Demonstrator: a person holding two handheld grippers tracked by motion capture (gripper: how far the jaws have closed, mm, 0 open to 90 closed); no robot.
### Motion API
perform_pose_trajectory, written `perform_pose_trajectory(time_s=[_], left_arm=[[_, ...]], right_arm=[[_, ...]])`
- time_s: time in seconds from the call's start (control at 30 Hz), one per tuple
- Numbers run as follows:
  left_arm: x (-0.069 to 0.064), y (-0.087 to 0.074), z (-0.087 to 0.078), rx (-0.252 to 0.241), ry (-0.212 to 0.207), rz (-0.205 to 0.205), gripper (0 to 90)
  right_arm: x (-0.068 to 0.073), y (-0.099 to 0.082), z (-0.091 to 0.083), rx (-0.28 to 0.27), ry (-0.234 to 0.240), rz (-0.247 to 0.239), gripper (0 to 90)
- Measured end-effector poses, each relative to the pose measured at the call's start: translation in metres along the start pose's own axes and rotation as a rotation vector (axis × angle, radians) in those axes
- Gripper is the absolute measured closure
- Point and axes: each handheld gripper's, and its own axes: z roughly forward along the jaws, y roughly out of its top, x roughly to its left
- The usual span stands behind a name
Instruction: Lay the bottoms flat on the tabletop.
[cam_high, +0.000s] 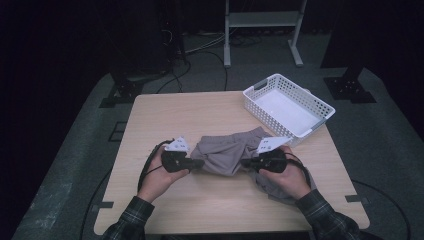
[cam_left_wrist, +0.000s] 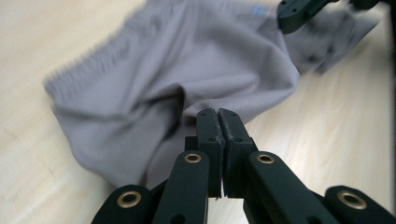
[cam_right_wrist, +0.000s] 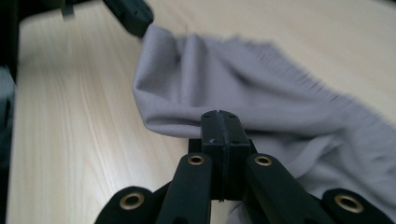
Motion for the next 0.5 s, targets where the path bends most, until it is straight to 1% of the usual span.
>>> perform_pose_trajectory(time_s=[0.1, 0.13, 0.17, 0.2, 0.27, 0.3, 0.33, 0.4, 0.47, 0.5], left_arm=[[-0.002, 0.009, -0.013, -0.070, -0.010, 0.003, 88.7], [-0.002, 0.012, -0.017, -0.082, -0.014, 0.008, 88.7], [-0.003, 0.015, -0.021, -0.097, -0.007, 0.013, 88.7], [-0.003, 0.016, -0.022, -0.104, -0.004, 0.011, 88.7], [-0.001, 0.017, -0.023, -0.108, 0.004, 0.007, 88.6], [0.001, 0.016, -0.022, -0.107, 0.011, 0.001, 88.5], [0.004, 0.013, -0.021, -0.105, 0.017, -0.016, 88.5], [0.008, 0.010, -0.017, -0.101, 0.018, -0.035, 88.5], [0.011, 0.006, -0.014, -0.094, 0.021, -0.050, 88.5], [0.012, 0.006, -0.013, -0.090, 0.022, -0.052, 88.5]], right_arm=[[-0.005, 0.008, -0.017, -0.064, -0.007, 0.015, 90.0], [-0.007, 0.011, -0.022, -0.086, -0.005, 0.020, 90.0], [-0.009, 0.014, -0.026, -0.108, 0.001, 0.026, 90.0], [-0.011, 0.018, -0.031, -0.126, -0.007, 0.027, 90.0], [-0.013, 0.022, -0.035, -0.140, -0.016, 0.030, 90.0], [-0.015, 0.023, -0.035, -0.141, -0.020, 0.032, 90.0], [-0.016, 0.023, -0.034, -0.137, -0.022, 0.030, 90.0], [-0.013, 0.020, -0.026, -0.104, 0.002, 0.027, 89.7], [-0.006, 0.016, -0.015, -0.070, 0.031, 0.016, 77.9], [-0.002, 0.013, -0.008, -0.050, 0.054, 0.007, 72.3]])
